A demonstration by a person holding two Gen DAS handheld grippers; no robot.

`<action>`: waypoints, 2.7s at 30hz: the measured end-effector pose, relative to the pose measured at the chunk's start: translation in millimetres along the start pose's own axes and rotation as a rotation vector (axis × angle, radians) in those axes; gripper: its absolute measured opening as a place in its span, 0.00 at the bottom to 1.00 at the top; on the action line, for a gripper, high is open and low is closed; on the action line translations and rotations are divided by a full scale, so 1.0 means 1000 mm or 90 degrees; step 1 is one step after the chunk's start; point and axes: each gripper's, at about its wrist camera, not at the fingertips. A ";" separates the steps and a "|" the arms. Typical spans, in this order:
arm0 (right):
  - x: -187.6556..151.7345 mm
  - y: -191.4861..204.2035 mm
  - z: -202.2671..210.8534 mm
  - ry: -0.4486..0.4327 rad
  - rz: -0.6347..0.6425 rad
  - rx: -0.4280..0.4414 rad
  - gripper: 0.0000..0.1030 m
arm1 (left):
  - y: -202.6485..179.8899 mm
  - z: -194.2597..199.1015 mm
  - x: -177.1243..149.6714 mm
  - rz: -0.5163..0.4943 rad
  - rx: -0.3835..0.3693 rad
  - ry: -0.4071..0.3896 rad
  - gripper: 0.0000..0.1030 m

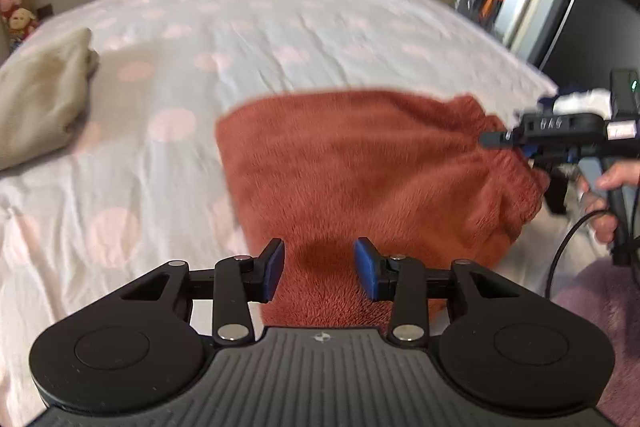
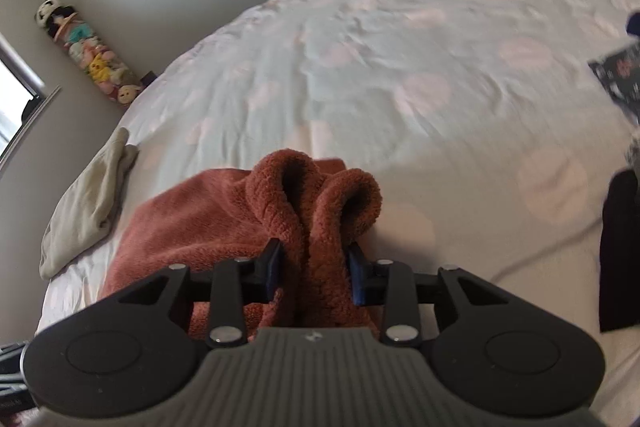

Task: Fold clothes

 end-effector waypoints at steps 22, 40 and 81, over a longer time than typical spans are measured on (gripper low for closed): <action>-0.012 0.082 0.032 -0.177 0.166 -0.035 0.18 | 0.012 -0.006 0.049 0.056 0.063 -0.131 0.29; -0.025 0.022 -0.068 -0.088 0.127 -0.109 0.05 | 0.027 -0.095 0.038 0.096 0.022 -0.084 0.30; -0.108 0.051 0.015 -0.051 0.129 -0.117 0.41 | 0.010 -0.015 -0.050 0.121 0.031 -0.073 0.52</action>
Point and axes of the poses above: each gripper's, at about its wrist camera, not at the fingertips, and z roughly against the way its jaws point, y to its left, x to its top, and after that the axes turned 4 degrees about y, right-handed
